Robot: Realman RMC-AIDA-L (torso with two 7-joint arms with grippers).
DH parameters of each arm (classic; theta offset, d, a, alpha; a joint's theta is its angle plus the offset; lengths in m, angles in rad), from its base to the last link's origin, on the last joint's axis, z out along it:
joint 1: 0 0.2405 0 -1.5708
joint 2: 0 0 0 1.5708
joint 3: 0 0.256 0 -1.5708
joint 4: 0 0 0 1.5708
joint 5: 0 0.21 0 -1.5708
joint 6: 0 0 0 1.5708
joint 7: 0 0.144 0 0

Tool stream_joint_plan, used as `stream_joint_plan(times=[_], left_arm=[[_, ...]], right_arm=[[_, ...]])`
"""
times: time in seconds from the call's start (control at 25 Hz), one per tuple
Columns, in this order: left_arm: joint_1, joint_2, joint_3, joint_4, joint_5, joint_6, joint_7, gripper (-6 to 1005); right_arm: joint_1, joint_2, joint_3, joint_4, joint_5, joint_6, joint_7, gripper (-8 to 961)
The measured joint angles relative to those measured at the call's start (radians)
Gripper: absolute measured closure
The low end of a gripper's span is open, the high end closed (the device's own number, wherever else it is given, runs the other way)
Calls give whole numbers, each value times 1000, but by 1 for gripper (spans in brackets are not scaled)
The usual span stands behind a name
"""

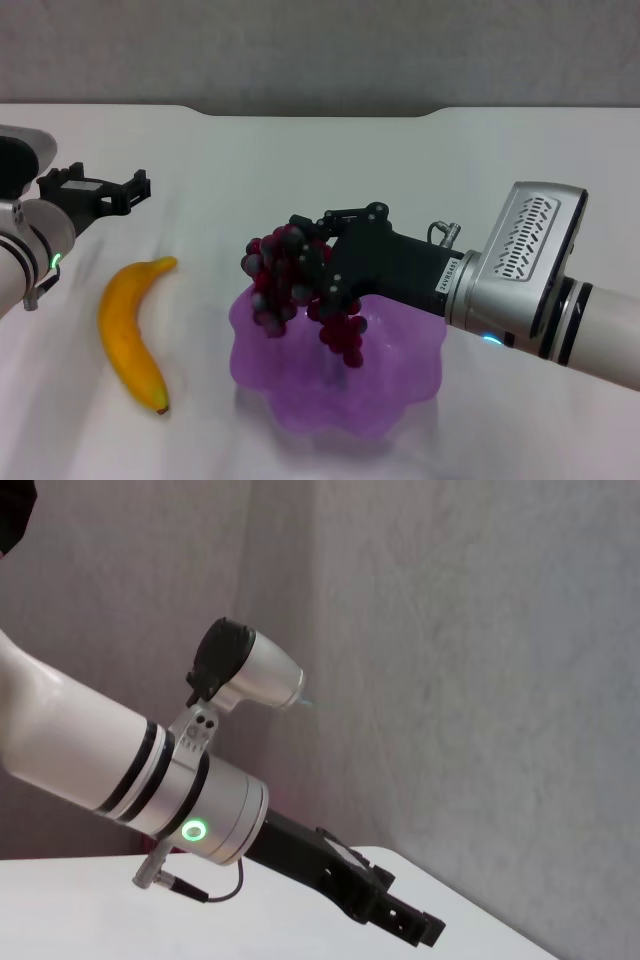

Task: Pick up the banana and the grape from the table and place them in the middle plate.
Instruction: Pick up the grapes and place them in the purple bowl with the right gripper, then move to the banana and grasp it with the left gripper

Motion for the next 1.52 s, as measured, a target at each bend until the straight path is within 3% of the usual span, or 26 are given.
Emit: stream_joint_plan(times=[0.56,0.76,0.96,1.2,1.52], left_arm=[[-1,0,0,10,-1,0,0,223],[-1,0,0,10,-1,0,0,224],[0,0,0,10,-1,0,0,225],[2,0,0,9,-1,0,0,226],[5,0,0,9,-1,0,0,228]], right_arm=[[7,0,-6,23,1,-1,8,820],[11,0,-2,26,1,0,8,640],[11,-1,1,27,41,-1,-1,384],[10,-7,51,28,81,-18,-17,149],[2,-18,274,97,77,37,21,62]])
